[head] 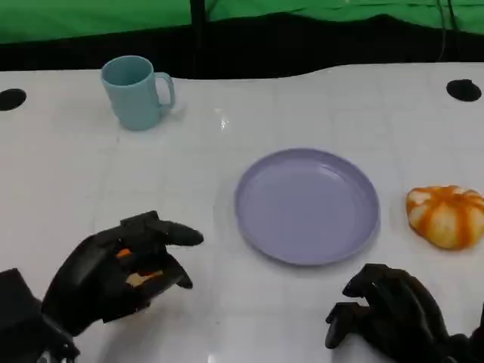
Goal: Grasp the bread from the table and place it into the plate.
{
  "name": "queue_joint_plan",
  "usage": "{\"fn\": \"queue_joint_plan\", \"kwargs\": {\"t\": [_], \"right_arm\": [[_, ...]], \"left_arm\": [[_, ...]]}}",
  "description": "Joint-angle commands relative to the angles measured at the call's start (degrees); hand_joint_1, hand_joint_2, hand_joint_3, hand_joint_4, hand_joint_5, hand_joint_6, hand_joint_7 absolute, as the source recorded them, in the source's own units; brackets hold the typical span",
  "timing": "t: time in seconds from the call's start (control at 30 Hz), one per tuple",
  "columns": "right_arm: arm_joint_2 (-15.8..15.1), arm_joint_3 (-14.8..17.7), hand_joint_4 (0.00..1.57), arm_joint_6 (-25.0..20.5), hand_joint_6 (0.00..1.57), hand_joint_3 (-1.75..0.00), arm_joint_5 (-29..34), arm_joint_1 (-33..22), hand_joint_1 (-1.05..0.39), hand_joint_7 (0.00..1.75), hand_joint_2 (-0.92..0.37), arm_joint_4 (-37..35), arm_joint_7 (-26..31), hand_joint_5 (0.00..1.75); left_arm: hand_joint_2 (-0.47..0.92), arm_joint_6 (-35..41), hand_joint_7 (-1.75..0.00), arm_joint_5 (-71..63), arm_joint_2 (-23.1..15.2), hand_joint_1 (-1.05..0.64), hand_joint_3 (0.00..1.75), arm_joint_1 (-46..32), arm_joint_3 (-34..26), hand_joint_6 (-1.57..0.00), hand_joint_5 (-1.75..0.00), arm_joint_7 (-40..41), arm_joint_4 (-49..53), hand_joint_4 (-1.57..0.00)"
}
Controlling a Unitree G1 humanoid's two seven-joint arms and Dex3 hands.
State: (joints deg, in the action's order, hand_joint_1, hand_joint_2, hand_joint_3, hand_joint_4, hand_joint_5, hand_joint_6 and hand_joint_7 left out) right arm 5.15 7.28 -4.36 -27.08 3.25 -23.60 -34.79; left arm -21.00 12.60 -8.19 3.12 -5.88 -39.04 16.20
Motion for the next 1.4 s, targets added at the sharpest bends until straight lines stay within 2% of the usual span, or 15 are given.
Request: {"fn": "queue_joint_plan", "kwargs": {"t": [0.03, 0.1, 0.2, 0.4, 0.43, 0.47, 0.5, 0.67, 0.77, 0.8, 0.87, 0.9, 1.17, 1.4], "right_arm": [[-0.57, 0.31, 1.57, 0.84, 1.57, 0.0, 0.04, 0.47, -1.05, 0.35, -0.72, -0.28, -0.64, 0.72], [-0.6, 0.29, 1.57, 0.97, 1.57, 0.0, 0.07, 0.51, -1.05, 0.35, -0.72, -0.39, -0.73, 0.71], [-0.48, 0.2, 1.57, 0.73, 1.57, 0.0, 0.18, 0.48, -1.05, 0.35, -0.72, -0.22, -0.27, 0.71], [-0.44, 0.21, 1.57, 0.72, 1.57, 0.0, 0.23, 0.51, -1.05, 0.35, -0.72, -0.25, -0.22, 0.72], [-0.38, 0.23, 1.57, 0.71, 1.57, 0.0, 0.28, 0.59, -1.05, 0.35, -0.72, -0.29, 0.01, 0.72], [-0.33, 0.25, 1.57, 0.7, 1.57, 0.0, 0.32, 0.65, -1.05, 0.36, -0.72, -0.32, 0.19, 0.72], [-0.3, 0.27, 1.57, 0.7, 1.57, 0.0, 0.35, 0.7, -1.05, 0.36, -0.72, -0.34, 0.3, 0.72], [-0.28, 0.27, 1.57, 0.7, 1.57, 0.0, 0.37, 0.72, -1.05, 0.36, -0.72, -0.35, 0.38, 0.73], [-0.27, 0.28, 1.57, 0.7, 1.57, 0.0, 0.38, 0.72, -1.05, 0.36, -0.72, -0.36, 0.39, 0.73], [-0.26, 0.2, 1.57, 0.71, 1.57, 0.0, 0.49, 0.7, -1.05, 0.36, -0.72, -0.18, 0.52, 0.73], [-0.24, 0.12, 1.57, 0.72, 1.57, 0.0, 0.64, 0.67, -1.05, 0.37, -0.72, 0.04, 0.69, 0.73], [-0.26, 0.13, 1.57, 0.78, 1.57, 0.0, 0.63, 0.66, -1.05, 0.37, -0.72, 0.03, 0.62, 0.73], [-0.38, 0.33, 1.57, 1.06, 1.57, -0.01, 0.74, 0.78, -1.05, 0.36, -0.73, -0.36, 0.35, 0.74], [-0.25, 0.31, 1.57, 1.68, 1.57, 0.0, 1.08, 0.47, -1.05, 0.36, -0.73, -0.21, 0.19, 0.74]], "left_arm": [[0.92, -1.34, -0.18, -7.43, -5.43, -0.59, 0.06, -0.83, 1.05, -0.48, -0.9, 3.78, -5.63, -0.42], [0.92, -1.18, -0.15, -8.35, -6.12, -0.59, 0.04, -1.06, 1.49, -0.47, -0.86, 4.66, -6.49, -0.41], [0.91, -2.11, -0.09, -18.55, -10.09, -0.62, 0.02, -1.32, 1.81, -0.43, -0.78, 10.16, -10.64, -0.31], [0.91, -1.64, -0.06, -20.26, -11.45, -0.62, 0.01, -1.68, 3.1, -0.44, -0.74, 12.93, -11.72, -0.3], [0.91, 0.28, -0.05, -29.91, -14.13, -0.62, 0.01, -2.51, 3.38, -0.44, -0.73, 15.4, -16.72, -0.3], [0.92, 1.85, -0.02, -37.32, -16.07, -0.67, 0.04, -3.18, 3.6, -0.37, -0.6, 17.29, -20.57, -0.25], [0.92, 3.1, -0.01, -42.57, -17.28, -0.69, 0.05, -3.69, 3.76, -0.34, -0.55, 18.62, -23.32, -0.24], [0.92, 6.22, 0.0, -47.41, -17.84, -0.71, 0.06, -4.64, 4.8, -0.32, -0.47, 20.57, -26.61, -0.23], [0.92, 7.13, 0.0, -47.46, -18.29, -0.71, 0.06, -4.81, 5.41, -0.32, -0.46, 21.14, -27.09, -0.24], [0.92, 11.14, 0.0, -54.63, -20.13, -0.71, 0.06, -4.91, 6.56, -0.32, -0.46, 16.98, -31.1, -0.24], [0.89, 16.83, 0.0, -64.18, -22.26, -0.72, 0.01, -5.07, 8.21, -0.26, -0.24, 11.46, -36.51, -0.27], [0.88, 18.77, 0.0, -67.44, -22.48, -0.72, 0.01, -5.02, 9.07, -0.25, -0.2, 10.02, -37.85, -0.28], [0.84, 24.18, 0.0, -76.09, -22.22, -0.7, 0.0, -2.61, 14.7, -0.27, -0.13, 7.19, -36.47, -0.36], [0.84, 24.99, -0.01, -78.07, -21.43, -0.73, 0.0, 2.76, 20.2, -0.29, -0.11, 11.08, -23.58, -0.4]]}}
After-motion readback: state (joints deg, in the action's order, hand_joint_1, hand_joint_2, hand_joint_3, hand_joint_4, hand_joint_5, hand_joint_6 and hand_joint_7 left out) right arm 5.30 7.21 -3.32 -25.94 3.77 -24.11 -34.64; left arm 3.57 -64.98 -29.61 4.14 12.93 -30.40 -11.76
